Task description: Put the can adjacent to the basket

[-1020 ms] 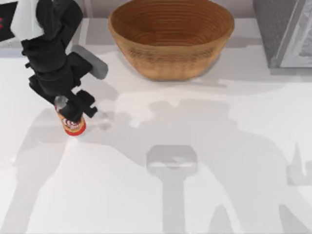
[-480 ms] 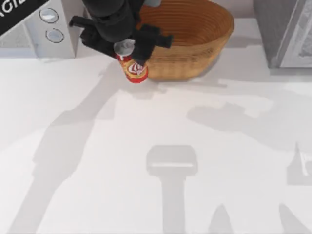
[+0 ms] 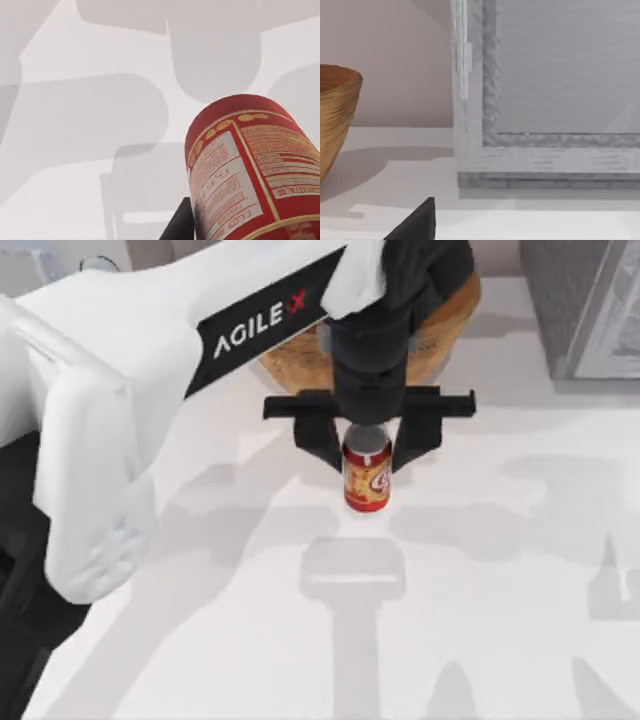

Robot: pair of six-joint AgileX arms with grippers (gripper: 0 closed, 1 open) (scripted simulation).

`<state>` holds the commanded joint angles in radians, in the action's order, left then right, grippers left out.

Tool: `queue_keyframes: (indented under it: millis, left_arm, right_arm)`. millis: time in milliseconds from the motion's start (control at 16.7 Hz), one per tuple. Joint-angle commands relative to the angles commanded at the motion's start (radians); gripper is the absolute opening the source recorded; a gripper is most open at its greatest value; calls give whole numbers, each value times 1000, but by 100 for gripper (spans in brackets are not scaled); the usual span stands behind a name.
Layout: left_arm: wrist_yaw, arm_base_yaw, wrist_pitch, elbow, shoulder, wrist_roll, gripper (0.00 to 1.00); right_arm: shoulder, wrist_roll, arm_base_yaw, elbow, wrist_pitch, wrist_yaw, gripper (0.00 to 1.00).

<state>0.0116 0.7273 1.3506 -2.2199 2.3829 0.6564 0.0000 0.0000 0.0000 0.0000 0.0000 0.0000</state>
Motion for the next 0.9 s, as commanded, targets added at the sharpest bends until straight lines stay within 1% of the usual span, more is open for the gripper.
queue_keyframes:
  millis: [180,900]
  left_arm:
    - [-16,30,13,-9,53,67,0]
    - [-16,31,-19,24,54,69,0]
  right_arm:
    - [0,0,0,0,0,0,100]
    - [0,0,0,0,0,0,100]
